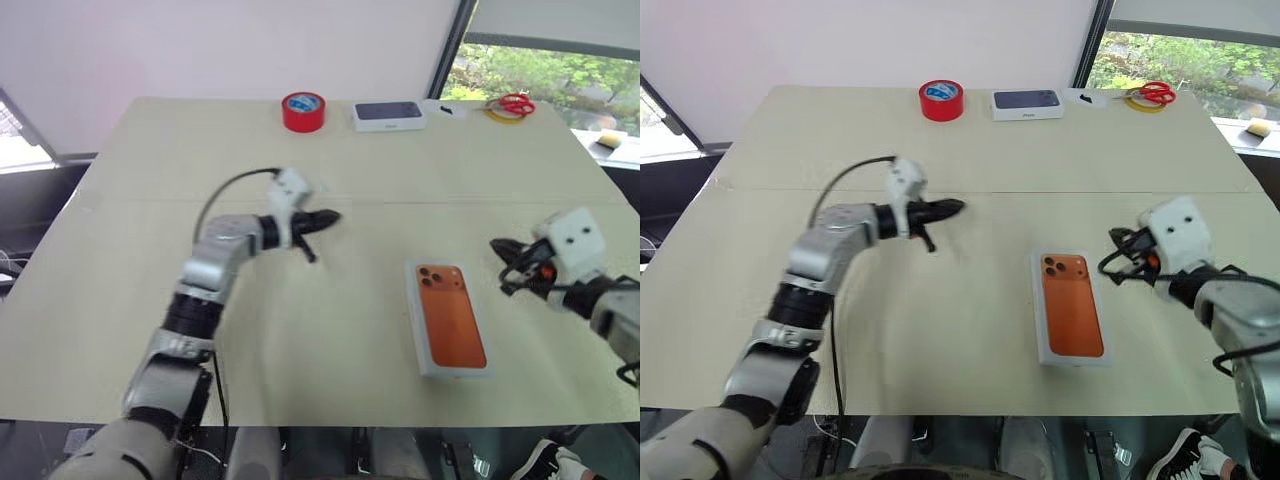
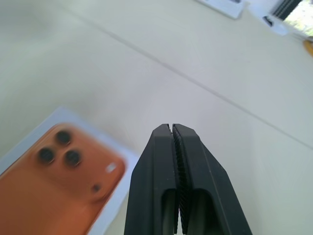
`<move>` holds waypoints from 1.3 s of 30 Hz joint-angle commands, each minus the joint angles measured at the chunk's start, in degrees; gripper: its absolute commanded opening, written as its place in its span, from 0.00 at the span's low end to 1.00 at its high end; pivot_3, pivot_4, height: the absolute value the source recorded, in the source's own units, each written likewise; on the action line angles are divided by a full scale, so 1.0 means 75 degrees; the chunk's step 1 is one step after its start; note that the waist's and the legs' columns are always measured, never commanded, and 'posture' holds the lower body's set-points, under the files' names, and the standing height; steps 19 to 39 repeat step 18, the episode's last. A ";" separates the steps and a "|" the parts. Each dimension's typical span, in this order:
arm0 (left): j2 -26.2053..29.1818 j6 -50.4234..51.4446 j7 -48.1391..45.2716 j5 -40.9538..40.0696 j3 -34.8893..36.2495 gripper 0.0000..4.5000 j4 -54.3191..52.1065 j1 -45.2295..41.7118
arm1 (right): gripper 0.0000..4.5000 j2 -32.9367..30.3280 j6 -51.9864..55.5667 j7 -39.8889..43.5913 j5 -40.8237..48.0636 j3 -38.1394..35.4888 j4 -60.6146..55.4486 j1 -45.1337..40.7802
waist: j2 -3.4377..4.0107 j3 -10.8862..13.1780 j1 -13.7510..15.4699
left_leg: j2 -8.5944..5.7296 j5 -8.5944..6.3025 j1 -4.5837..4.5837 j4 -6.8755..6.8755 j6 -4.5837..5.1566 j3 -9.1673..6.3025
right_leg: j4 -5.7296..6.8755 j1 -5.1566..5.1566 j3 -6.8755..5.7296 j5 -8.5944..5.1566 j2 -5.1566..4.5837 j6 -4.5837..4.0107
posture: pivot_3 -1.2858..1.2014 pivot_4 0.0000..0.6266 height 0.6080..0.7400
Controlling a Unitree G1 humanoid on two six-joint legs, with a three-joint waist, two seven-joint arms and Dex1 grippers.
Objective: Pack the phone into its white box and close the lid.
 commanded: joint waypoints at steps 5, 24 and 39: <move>0.1227 -0.0191 0.0233 -0.0231 0.1081 0.00 -0.0385 0.0816 | 0.02 0.0385 -0.0690 0.0121 0.0138 0.0235 0.0309 -0.0471 | -0.0001 0.0000 -0.0020 | 0.0001 -0.0002 0.0001 0.0001 0.0002 0.0011 | 0.0002 -0.0001 0.0000 0.0000 -0.0001 0.0000 | 0.52 0.24 0.93; 0.1579 -0.0167 0.0847 -0.0449 0.1475 0.00 -0.0570 0.1431 | 0.02 0.0923 -0.0787 0.0288 0.0422 0.0678 0.0385 -0.0563 | -0.0002 0.0001 -0.0024 | 0.0004 -0.0003 -0.0001 -0.0002 0.0003 0.0016 | 0.0008 -0.0007 0.0001 0.0000 0.0000 0.0000 | 0.52 0.24 0.93; 0.1579 -0.0167 0.0847 -0.0449 0.1475 0.00 -0.0570 0.1431 | 0.02 0.0923 -0.0787 0.0288 0.0422 0.0678 0.0385 -0.0563 | -0.0002 0.0001 -0.0024 | 0.0004 -0.0003 -0.0001 -0.0002 0.0003 0.0016 | 0.0008 -0.0007 0.0001 0.0000 0.0000 0.0000 | 0.52 0.24 0.93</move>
